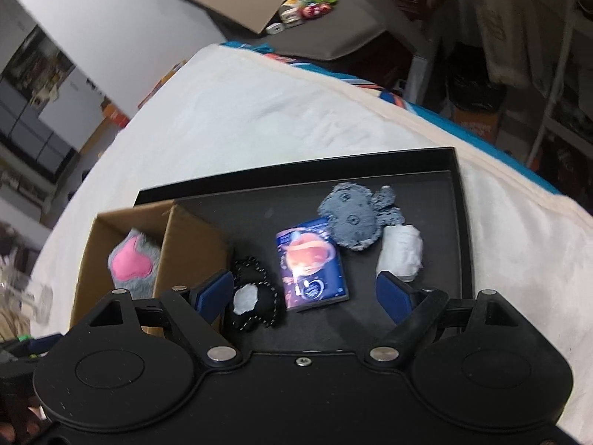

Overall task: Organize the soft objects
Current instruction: 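Move the right gripper to the white wrapped plush and grasp it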

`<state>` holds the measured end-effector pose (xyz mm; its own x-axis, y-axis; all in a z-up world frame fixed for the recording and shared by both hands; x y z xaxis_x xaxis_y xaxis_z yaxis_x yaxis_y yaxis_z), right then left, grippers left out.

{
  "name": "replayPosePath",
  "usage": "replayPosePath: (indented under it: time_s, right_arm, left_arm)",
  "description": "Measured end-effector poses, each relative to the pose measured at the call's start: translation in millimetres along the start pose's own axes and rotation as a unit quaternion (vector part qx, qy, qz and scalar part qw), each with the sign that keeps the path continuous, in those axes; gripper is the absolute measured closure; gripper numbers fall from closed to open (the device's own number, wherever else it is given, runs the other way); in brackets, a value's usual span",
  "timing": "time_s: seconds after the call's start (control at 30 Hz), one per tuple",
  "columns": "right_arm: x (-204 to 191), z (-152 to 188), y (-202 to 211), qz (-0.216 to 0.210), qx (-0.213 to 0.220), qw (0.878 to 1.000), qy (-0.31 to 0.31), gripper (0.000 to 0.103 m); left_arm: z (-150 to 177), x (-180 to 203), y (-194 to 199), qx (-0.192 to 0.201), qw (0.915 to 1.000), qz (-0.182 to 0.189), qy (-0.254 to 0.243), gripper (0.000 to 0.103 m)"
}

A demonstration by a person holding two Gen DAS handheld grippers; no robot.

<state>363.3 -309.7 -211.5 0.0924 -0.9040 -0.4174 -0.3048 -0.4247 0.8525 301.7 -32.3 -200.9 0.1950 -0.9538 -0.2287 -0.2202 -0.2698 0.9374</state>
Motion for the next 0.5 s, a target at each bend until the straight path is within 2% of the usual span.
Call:
replayPosePath:
  time_s: [0.33, 0.5]
  right_arm:
    - [37, -7, -4, 0.016, 0.018, 0.998, -0.054, 0.019]
    - [44, -9, -13, 0.034, 0.018, 0.998, -0.055, 0.019]
  left_arm:
    - [-4, 14, -6, -0.011, 0.9997, -0.013, -0.014, 0.030]
    - [-5, 21, -9, -0.015, 0.9996, -0.014, -0.021, 0.030]
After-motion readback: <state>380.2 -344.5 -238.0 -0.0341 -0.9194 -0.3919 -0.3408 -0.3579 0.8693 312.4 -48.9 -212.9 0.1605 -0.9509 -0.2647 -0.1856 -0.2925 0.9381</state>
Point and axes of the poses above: each gripper's, at about its wrist camera, not at the fingertips, and y roughly against the way its jaws point, x to its right, z to its underside, the point moved 2 cm from there along -y, roughly the way its jaws point, and after that the axes turned 9 degrees about -x, right-handed, at the moved point
